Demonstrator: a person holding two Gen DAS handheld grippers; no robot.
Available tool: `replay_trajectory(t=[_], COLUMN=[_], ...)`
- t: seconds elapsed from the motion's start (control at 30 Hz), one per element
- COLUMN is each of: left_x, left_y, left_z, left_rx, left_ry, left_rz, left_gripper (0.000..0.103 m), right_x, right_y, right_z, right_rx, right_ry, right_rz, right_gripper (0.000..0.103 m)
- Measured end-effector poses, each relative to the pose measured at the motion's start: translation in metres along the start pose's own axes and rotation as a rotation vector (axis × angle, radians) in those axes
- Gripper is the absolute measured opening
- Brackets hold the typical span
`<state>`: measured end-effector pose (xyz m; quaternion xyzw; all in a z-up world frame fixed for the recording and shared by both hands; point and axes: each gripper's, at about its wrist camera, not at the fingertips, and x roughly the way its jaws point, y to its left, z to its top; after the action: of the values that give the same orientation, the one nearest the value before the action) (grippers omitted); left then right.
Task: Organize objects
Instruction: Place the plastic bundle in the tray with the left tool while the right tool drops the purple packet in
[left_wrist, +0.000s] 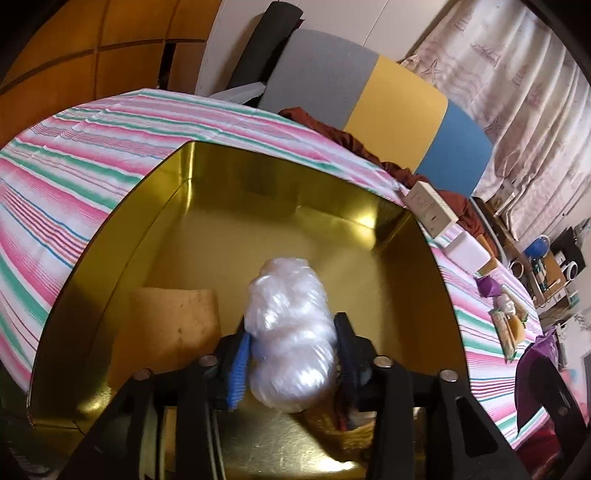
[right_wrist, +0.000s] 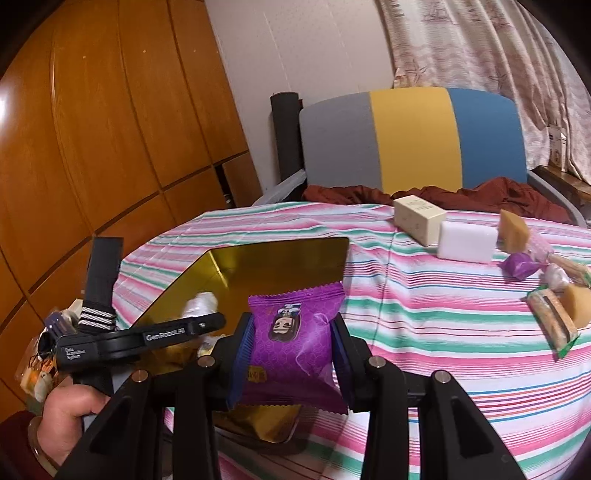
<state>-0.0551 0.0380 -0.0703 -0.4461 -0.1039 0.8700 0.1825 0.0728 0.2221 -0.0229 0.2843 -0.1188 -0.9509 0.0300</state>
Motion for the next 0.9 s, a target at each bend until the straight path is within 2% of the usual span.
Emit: replay_trajectory(t=[0.07,0.2,0.27,0.3,0.43,0.77,0.9], left_x=[-0.003,-0.025,-0.039,-0.047,-0.069,-0.080,-0.080], left_y=[0.005,0.008,0.009,0.011,0.015,0.017,0.016], left_z=[0.000,0.005,0.007,0.008,0.012,0.013,0.012], left_rx=[-0.025,-0.049,-0.061,-0.076,-0.112,-0.172,-0.174], left_ry=[-0.009,-0.091,-0.149,-0.182,-0.248,-0.248,-0.246], left_rz=[0.004,0.056,0.107,0.128,0.162,0.146,0.143], left_gripper=[0.068,0.078,0.098,0.101,0.103,0.103,0.103], right_x=[0.003,0.008,0.011,0.013,0.023,0.041,0.038], right_y=[0.001,0.002,0.003,0.004,0.010,0.018,0.016], right_z=[-0.001,-0.003,-0.004,-0.005,-0.006,-0.010,-0.010], right_rx=[0.001,-0.003,-0.001,0.000,-0.006,-0.028,-0.023], right_ry=[0.014,0.042,0.055,0.066,0.098,0.146,0.139], right_rz=[0.004,0.010,0.012,0.015,0.022,0.002,-0.012], right_gripper=[0.040,0.040,0.040,0.040,0.040,0.043,0.044])
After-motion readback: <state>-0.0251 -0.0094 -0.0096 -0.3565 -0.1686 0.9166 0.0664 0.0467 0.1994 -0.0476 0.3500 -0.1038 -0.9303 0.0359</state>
